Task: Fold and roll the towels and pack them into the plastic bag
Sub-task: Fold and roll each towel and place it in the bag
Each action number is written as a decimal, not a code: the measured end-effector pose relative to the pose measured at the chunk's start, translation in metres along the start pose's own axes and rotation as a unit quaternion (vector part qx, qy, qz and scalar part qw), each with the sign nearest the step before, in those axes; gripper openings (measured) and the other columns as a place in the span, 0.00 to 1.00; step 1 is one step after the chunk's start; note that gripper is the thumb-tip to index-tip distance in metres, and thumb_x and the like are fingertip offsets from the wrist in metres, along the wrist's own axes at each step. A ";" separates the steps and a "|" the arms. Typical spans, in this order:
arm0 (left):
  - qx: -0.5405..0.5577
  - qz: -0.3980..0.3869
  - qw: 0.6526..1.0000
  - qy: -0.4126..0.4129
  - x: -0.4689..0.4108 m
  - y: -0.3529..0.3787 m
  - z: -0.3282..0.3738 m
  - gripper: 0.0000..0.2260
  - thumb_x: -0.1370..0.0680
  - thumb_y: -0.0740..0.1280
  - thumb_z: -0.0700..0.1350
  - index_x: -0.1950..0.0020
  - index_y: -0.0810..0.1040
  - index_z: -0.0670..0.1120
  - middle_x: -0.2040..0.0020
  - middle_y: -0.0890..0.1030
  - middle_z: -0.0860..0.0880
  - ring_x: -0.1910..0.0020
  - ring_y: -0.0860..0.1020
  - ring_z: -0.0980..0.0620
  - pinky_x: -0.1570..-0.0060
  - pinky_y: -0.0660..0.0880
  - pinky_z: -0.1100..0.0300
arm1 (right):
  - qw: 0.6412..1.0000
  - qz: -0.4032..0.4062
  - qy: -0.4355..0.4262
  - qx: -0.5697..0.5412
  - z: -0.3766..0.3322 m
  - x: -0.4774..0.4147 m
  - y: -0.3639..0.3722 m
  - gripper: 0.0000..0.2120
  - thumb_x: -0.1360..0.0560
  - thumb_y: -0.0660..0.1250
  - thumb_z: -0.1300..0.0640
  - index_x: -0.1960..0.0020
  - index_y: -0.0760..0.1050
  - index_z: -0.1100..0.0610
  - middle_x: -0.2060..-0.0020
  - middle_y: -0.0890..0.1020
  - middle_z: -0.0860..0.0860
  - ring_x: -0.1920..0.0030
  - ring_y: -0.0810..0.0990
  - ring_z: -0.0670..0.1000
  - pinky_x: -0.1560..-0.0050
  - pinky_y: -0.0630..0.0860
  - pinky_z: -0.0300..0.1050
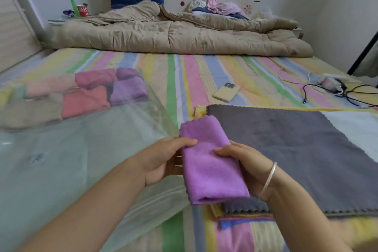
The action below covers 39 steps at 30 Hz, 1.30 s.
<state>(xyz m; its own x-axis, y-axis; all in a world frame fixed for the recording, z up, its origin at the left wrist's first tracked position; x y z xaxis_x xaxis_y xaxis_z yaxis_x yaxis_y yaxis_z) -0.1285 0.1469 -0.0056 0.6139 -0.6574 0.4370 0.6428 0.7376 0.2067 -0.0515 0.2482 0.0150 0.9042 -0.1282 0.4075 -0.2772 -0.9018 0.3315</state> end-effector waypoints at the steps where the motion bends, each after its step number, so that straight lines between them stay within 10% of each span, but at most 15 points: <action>1: -0.021 0.038 0.999 0.023 0.012 -0.020 0.000 0.07 0.23 0.66 0.40 0.46 0.78 0.43 0.60 0.81 0.46 0.67 0.79 0.53 0.70 0.77 0.62 | 1.000 0.020 -0.012 0.020 0.008 -0.002 0.011 0.19 0.32 0.70 0.64 0.42 0.75 0.59 0.56 0.82 0.59 0.61 0.81 0.54 0.59 0.79 0.45; 4: -0.095 0.190 0.972 0.104 0.056 -0.093 0.005 0.12 0.23 0.65 0.36 0.40 0.74 0.41 0.50 0.82 0.43 0.60 0.80 0.50 0.68 0.77 0.59 | 0.982 0.068 -0.047 0.169 0.034 -0.006 0.052 0.32 0.35 0.72 0.60 0.34 0.64 0.54 0.56 0.79 0.57 0.59 0.77 0.54 0.55 0.74 0.49; 10: -0.045 0.274 0.958 0.076 0.131 -0.203 -0.033 0.15 0.23 0.68 0.37 0.37 0.71 0.42 0.44 0.81 0.42 0.52 0.82 0.43 0.62 0.80 0.51 | 0.958 -0.085 -0.090 0.258 0.081 -0.007 0.184 0.22 0.24 0.63 0.69 0.42 0.56 0.51 0.47 0.72 0.58 0.67 0.79 0.56 0.77 0.78 0.46; 17: -0.092 0.379 0.919 0.056 0.195 -0.274 -0.076 0.28 0.23 0.67 0.40 0.32 0.53 0.52 0.53 0.81 0.44 0.57 0.79 0.46 0.59 0.75 0.52 | 0.809 -0.084 -0.138 0.565 0.131 -0.025 0.264 0.20 0.28 0.58 0.65 0.43 0.71 0.45 0.40 0.64 0.51 0.47 0.74 0.54 0.44 0.71 0.38; 20: -0.051 0.385 0.918 0.083 0.206 -0.278 -0.081 0.25 0.22 0.66 0.39 0.35 0.55 0.53 0.47 0.78 0.47 0.52 0.79 0.51 0.56 0.77 0.56 | 0.784 -0.053 -0.115 0.607 0.137 -0.025 0.282 0.14 0.26 0.61 0.53 0.41 0.71 0.48 0.38 0.64 0.50 0.45 0.75 0.54 0.41 0.72 0.44; 24: 0.044 0.337 0.935 0.105 0.211 -0.270 -0.076 0.31 0.22 0.65 0.38 0.28 0.52 0.59 0.41 0.78 0.45 0.51 0.81 0.45 0.62 0.79 0.51 | 0.693 -0.015 -0.105 0.713 0.148 -0.023 0.295 0.42 0.35 0.61 0.26 0.33 0.62 0.54 0.39 0.64 0.53 0.39 0.69 0.55 0.42 0.70 0.47; 27: 0.206 0.234 0.942 0.127 0.215 -0.256 -0.069 0.33 0.20 0.61 0.37 0.23 0.49 0.57 0.40 0.78 0.44 0.46 0.81 0.41 0.55 0.80 0.42 | 0.642 0.052 -0.144 0.751 0.150 -0.021 0.295 0.40 0.36 0.69 0.35 0.34 0.58 0.55 0.39 0.63 0.53 0.39 0.66 0.56 0.43 0.71 0.49; 30: 0.261 0.184 0.939 0.127 0.218 -0.252 -0.069 0.29 0.21 0.61 0.36 0.23 0.56 0.53 0.36 0.77 0.43 0.42 0.79 0.40 0.48 0.78 0.38 | 0.674 0.101 -0.180 0.709 0.148 -0.018 0.286 0.27 0.31 0.67 0.47 0.38 0.61 0.55 0.39 0.65 0.53 0.39 0.68 0.56 0.46 0.73 0.48; 34: -0.096 0.302 0.932 0.179 0.231 -0.263 -0.068 0.15 0.21 0.65 0.39 0.36 0.70 0.50 0.40 0.78 0.50 0.45 0.80 0.53 0.48 0.78 0.57 | 0.727 0.105 -0.204 0.647 0.135 -0.011 0.265 0.23 0.31 0.67 0.49 0.38 0.71 0.52 0.41 0.71 0.52 0.41 0.73 0.55 0.44 0.70 0.44; 39: -0.667 0.210 0.674 0.238 0.220 -0.209 -0.088 0.31 0.35 0.64 0.69 0.37 0.72 0.55 0.37 0.73 0.57 0.37 0.72 0.55 0.34 0.68 0.51 | 0.829 0.143 -0.227 0.491 0.109 0.019 0.225 0.09 0.35 0.69 0.53 0.55 0.78 0.48 0.55 0.80 0.51 0.59 0.79 0.52 0.58 0.73 0.41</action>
<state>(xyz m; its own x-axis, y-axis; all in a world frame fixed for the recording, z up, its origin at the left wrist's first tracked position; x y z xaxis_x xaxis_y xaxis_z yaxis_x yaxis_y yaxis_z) -0.0872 -0.1657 -0.0296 0.7429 -0.6435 -0.1845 0.0127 0.2891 -0.9572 -0.0611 -0.0022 0.0049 0.9379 -0.3361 -0.0859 -0.3048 -0.6801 -0.6667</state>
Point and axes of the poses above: each hand's wrist, its own x-axis away from the middle knuckle, its own y-axis out of the palm, z = x × y, the point moved 10 cm from there along -x, towards the middle knuckle
